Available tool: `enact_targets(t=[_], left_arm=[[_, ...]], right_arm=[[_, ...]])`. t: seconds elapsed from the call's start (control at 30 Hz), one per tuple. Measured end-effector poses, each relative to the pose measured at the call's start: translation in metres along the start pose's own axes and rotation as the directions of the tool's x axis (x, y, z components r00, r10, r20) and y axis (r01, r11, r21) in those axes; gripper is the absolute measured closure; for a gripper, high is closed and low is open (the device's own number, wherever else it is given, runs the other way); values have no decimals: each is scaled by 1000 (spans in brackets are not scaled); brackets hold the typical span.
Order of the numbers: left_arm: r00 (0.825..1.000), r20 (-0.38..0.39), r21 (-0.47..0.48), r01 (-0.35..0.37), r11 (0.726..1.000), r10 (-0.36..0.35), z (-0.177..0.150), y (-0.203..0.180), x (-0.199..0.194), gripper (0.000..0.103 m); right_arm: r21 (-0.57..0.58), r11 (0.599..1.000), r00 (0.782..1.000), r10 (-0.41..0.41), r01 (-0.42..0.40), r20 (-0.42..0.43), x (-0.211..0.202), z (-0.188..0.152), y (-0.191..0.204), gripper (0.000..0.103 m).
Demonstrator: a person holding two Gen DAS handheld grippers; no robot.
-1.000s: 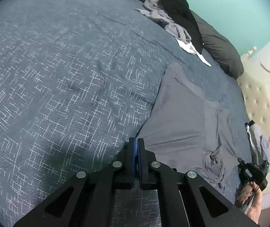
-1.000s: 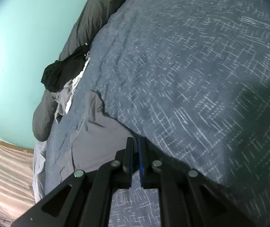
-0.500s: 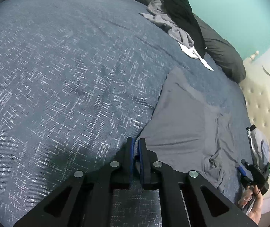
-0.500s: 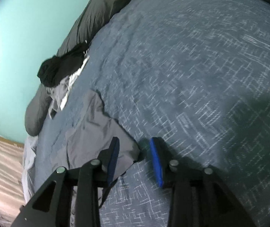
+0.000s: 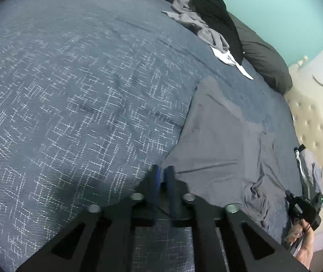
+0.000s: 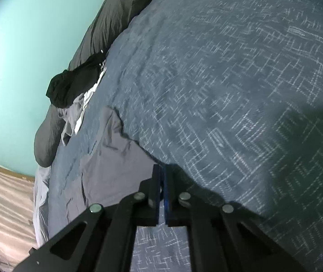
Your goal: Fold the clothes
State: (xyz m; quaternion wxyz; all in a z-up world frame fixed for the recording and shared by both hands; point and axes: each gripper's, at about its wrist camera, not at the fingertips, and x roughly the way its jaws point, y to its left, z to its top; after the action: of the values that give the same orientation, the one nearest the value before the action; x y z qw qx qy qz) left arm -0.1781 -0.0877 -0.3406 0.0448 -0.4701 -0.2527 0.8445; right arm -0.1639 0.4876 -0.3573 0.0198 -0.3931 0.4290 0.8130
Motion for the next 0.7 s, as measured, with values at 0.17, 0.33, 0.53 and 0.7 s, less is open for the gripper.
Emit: enact_targets(t=[0.17,0.33,0.53,0.7], left_arm=[[1000,8,-7,-7,1000,7,-1,3,-3,101],[1000,10,5,-30,1000,30,-1,4,-4,101],[999,4,13,-45,999,45,-1,6,-4,101],[999,-9,-1,-41,999,41,-2,12,-4,101]], right_arm=[[15,1000,1000,8,-8,16,-4,3,-3,101],[31,1000,1000,2,-3,24,-4,6,-7,102],[32,999,1000,-14,13,28,-3,6,-7,102],[43,999,1000,-19,18,18,1,3,-11,102]])
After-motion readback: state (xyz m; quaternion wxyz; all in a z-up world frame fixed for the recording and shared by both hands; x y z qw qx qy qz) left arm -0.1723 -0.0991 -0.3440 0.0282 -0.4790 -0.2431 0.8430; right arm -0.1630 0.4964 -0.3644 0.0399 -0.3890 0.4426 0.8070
